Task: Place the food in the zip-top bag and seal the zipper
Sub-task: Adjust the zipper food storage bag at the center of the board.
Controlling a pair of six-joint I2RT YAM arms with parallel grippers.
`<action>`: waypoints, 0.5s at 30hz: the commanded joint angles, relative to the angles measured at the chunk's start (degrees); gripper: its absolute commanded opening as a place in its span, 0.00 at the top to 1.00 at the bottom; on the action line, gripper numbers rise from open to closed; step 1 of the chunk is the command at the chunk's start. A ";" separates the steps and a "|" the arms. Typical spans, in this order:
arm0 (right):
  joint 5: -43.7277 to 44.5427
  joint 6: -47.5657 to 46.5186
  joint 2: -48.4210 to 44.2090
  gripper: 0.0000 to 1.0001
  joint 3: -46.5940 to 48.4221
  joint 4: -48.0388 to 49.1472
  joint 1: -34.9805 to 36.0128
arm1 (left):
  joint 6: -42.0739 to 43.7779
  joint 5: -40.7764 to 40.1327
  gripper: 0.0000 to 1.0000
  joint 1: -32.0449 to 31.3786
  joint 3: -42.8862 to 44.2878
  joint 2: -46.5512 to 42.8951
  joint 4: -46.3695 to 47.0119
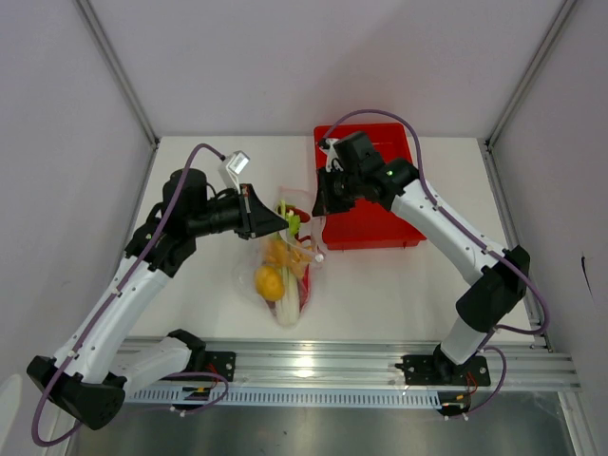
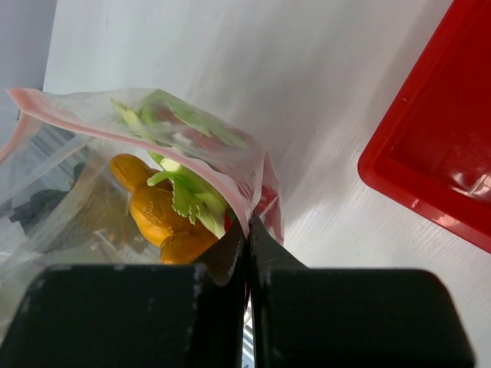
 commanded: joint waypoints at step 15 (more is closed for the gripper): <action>0.84 -1.31 -10.55 1.00 0.20 7.57 4.00 | -0.58 -2.59 1.00 0.47 -4.96 -3.59 2.96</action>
